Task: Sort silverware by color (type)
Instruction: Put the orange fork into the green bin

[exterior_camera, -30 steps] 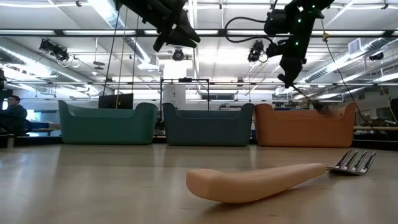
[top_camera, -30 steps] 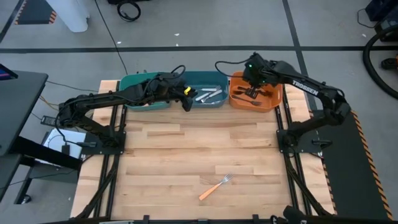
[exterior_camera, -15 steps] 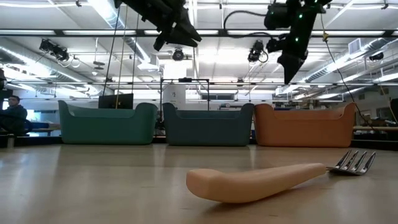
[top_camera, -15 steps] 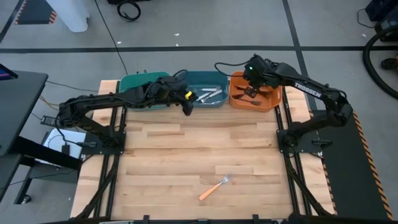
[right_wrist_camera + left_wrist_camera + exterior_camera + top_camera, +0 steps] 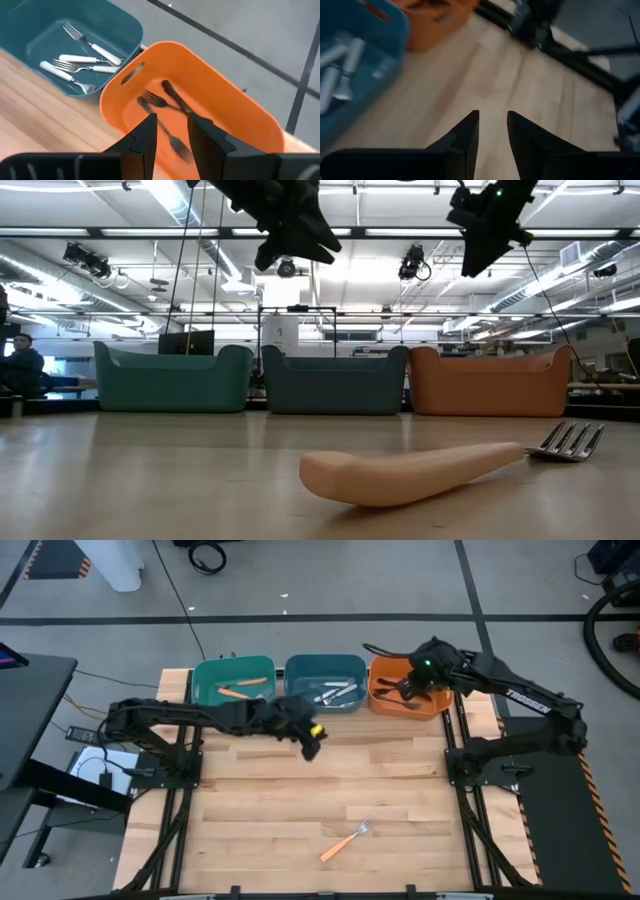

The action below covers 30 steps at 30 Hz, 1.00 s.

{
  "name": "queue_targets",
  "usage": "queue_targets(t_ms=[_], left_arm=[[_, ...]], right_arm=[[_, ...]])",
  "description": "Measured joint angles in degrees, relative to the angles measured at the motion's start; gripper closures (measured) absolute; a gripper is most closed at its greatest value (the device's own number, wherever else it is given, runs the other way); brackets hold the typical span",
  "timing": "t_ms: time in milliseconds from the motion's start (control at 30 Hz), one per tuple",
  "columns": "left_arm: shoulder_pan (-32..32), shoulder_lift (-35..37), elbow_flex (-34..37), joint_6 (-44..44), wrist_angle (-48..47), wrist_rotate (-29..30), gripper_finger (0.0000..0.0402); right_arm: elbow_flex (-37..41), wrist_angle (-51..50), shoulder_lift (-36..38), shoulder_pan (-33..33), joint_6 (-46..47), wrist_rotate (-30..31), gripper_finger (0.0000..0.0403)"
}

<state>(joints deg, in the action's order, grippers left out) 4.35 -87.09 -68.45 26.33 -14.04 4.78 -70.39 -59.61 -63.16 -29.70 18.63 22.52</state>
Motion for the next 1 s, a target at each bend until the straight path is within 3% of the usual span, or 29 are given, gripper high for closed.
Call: queue_targets(t_ms=[167,367,533,1000], left_arm=[[-3.8,-1.8,0.1,0.0,-0.4,-0.1,0.0292],[-7.6,-2.8,0.0,0.6,1.0,0.0,0.0292],[-10.7,-3.5,0.0,3.1,1.4,-0.1,0.0292],[-19.3,-15.2,0.1,12.4,10.7,-0.5,0.0292]], right_arm=[[0.0,-1.5,1.0,2.2,7.7,-0.5,0.0286],[0.0,-1.5,0.4,5.9,13.4,-7.6,0.0286],[0.0,-1.0,-0.5,9.6,17.6,-9.7,0.0286],[-0.1,6.4,-2.1,19.1,19.9,-11.0,0.0286]])
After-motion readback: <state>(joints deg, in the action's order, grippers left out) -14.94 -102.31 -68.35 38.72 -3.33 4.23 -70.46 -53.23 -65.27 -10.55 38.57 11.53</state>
